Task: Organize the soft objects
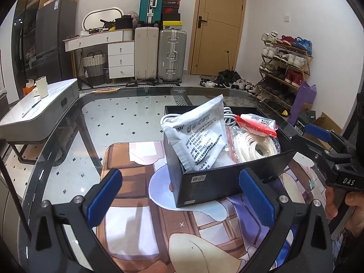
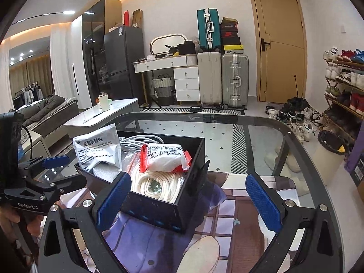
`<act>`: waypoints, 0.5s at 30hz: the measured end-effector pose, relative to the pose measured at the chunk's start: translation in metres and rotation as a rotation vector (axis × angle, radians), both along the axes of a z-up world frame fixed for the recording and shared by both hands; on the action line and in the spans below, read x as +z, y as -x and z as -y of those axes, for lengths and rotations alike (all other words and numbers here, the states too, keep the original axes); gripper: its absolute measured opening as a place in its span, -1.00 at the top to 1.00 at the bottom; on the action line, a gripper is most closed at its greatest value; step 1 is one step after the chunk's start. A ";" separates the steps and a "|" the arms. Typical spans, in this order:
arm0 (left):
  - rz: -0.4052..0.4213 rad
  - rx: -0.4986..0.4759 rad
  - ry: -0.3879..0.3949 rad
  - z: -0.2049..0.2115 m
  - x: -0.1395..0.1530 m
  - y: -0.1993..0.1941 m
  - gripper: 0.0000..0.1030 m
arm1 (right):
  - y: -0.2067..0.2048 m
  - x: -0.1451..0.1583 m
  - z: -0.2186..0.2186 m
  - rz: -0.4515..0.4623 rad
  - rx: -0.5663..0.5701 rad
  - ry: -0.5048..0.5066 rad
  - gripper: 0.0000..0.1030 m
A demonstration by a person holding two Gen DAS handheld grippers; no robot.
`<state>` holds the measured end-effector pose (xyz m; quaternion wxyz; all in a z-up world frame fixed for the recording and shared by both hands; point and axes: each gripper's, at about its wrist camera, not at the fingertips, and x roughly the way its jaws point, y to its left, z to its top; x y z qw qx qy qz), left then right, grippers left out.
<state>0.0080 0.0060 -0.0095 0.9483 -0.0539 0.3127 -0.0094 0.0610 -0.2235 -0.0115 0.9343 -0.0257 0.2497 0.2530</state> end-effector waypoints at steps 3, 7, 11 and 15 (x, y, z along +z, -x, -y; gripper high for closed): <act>0.013 0.003 -0.004 0.000 -0.001 0.002 -1.00 | 0.001 -0.002 -0.001 0.012 -0.001 0.002 -0.98; 0.038 0.008 -0.015 -0.001 0.000 0.004 -1.00 | 0.003 -0.001 -0.004 0.036 0.001 0.018 -0.99; 0.033 0.007 -0.009 0.000 -0.003 0.003 -1.00 | 0.004 -0.001 -0.006 0.041 0.005 0.024 -0.99; 0.045 0.010 -0.005 -0.002 -0.002 0.004 -1.00 | 0.004 -0.002 -0.004 0.033 0.001 0.012 -0.99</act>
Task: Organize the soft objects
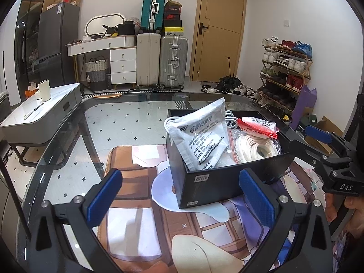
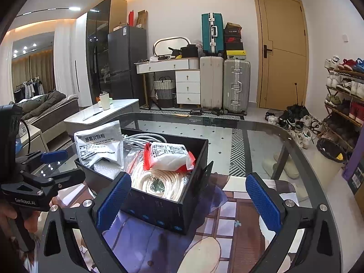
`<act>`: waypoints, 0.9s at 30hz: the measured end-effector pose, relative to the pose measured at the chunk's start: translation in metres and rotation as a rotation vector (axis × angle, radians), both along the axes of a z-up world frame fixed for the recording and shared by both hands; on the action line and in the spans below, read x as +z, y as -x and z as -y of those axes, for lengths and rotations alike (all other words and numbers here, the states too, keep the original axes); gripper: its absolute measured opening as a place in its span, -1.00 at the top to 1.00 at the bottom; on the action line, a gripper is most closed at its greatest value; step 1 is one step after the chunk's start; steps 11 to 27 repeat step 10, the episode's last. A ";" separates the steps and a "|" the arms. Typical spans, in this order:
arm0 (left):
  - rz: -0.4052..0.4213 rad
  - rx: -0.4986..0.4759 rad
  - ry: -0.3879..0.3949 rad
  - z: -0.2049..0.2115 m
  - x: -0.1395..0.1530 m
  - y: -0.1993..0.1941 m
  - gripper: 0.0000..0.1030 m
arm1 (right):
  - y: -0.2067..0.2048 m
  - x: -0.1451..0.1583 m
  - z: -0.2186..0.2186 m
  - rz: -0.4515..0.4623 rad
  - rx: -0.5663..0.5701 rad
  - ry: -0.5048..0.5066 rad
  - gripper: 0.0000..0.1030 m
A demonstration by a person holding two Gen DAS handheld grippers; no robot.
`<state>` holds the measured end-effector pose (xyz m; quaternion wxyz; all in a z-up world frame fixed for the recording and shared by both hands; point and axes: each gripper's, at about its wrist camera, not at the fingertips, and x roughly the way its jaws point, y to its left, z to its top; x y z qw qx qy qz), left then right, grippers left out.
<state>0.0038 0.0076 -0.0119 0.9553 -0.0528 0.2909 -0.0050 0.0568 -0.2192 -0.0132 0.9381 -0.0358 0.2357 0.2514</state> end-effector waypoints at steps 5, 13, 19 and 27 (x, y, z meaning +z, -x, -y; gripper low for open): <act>0.003 0.000 -0.006 0.000 0.000 0.000 -1.00 | 0.000 0.001 0.000 0.008 -0.004 0.000 -0.99; 0.015 0.007 -0.006 -0.002 0.000 0.004 -1.00 | 0.000 0.001 -0.002 0.009 0.001 0.010 -0.99; 0.015 0.007 -0.006 -0.002 0.000 0.004 -1.00 | 0.000 0.001 -0.002 0.009 0.001 0.010 -0.99; 0.015 0.007 -0.006 -0.002 0.000 0.004 -1.00 | 0.000 0.001 -0.002 0.009 0.001 0.010 -0.99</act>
